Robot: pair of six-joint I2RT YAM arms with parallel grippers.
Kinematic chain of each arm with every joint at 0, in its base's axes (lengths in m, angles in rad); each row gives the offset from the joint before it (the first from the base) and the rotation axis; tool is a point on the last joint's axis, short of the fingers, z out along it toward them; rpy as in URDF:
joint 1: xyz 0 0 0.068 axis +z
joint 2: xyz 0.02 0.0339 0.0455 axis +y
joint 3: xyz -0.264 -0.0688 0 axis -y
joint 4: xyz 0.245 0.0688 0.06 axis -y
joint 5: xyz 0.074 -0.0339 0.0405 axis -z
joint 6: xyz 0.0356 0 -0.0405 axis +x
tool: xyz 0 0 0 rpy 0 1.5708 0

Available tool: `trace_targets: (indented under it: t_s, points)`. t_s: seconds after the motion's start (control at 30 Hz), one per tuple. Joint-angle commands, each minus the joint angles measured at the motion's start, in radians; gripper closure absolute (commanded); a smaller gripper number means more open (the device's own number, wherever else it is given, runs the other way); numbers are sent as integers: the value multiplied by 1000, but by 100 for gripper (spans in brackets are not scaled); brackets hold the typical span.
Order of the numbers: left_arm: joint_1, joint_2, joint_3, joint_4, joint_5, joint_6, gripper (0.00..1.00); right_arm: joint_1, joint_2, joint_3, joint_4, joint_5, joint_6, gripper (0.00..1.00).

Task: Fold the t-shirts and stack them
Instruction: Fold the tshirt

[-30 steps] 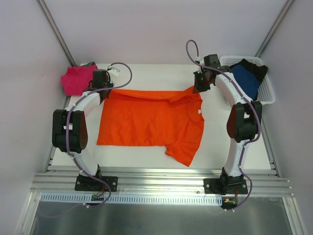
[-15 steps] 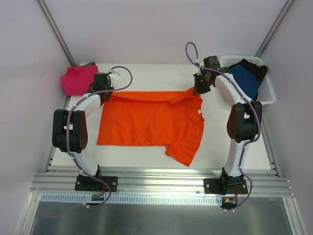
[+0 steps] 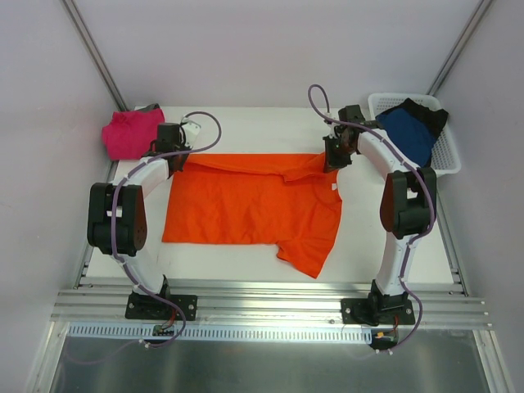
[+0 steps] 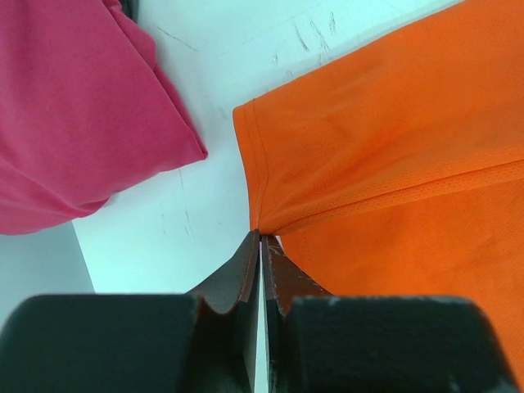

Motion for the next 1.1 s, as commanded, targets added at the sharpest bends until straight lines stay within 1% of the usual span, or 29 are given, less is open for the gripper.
trace_targets:
  t_s: [0.0,0.27,0.3,0.33,0.37,0.4,0.43,0.47,0.53,0.6,0.73,0.9,0.97,1.07]
  points:
    - [4,-40,-15,10,-8,-26,100,6,-54,6,-4,-27,-11,100]
    - [4,-30,-22,0,-10,-37,100,12,-45,-5,-2,-32,-8,99]
    - [4,-24,-19,-1,-14,-40,100,15,-43,-6,-2,-38,-11,94]
    - [4,-21,-16,-3,-22,-41,100,17,-42,-6,-7,-46,-13,79]
    - [4,-18,-12,-4,-33,-49,75,15,-40,-3,-16,-49,-11,55]
    - [4,-17,-7,-6,-51,-52,58,17,-42,-3,-22,-50,-8,47]
    - [4,-17,-4,-6,-63,-66,43,17,-43,-5,-33,-52,-10,41]
    - [4,-20,-1,-7,-72,-72,20,17,-51,-5,-38,-51,-10,35]
    - [6,-29,11,-18,-82,-81,9,17,-63,0,-41,-47,-10,31]
    - [7,-46,37,-24,-85,-103,1,15,-77,17,-41,-46,-8,30]
    - [10,-55,103,-52,-41,-136,1,18,-74,58,-30,-44,10,29]
    - [10,81,312,-192,-22,-204,1,35,-34,118,-33,-49,21,28]
    - [7,118,385,-217,6,-221,1,38,-8,129,-21,-47,29,28]
    - [-1,193,468,-243,3,-254,1,40,29,150,-16,-52,42,28]
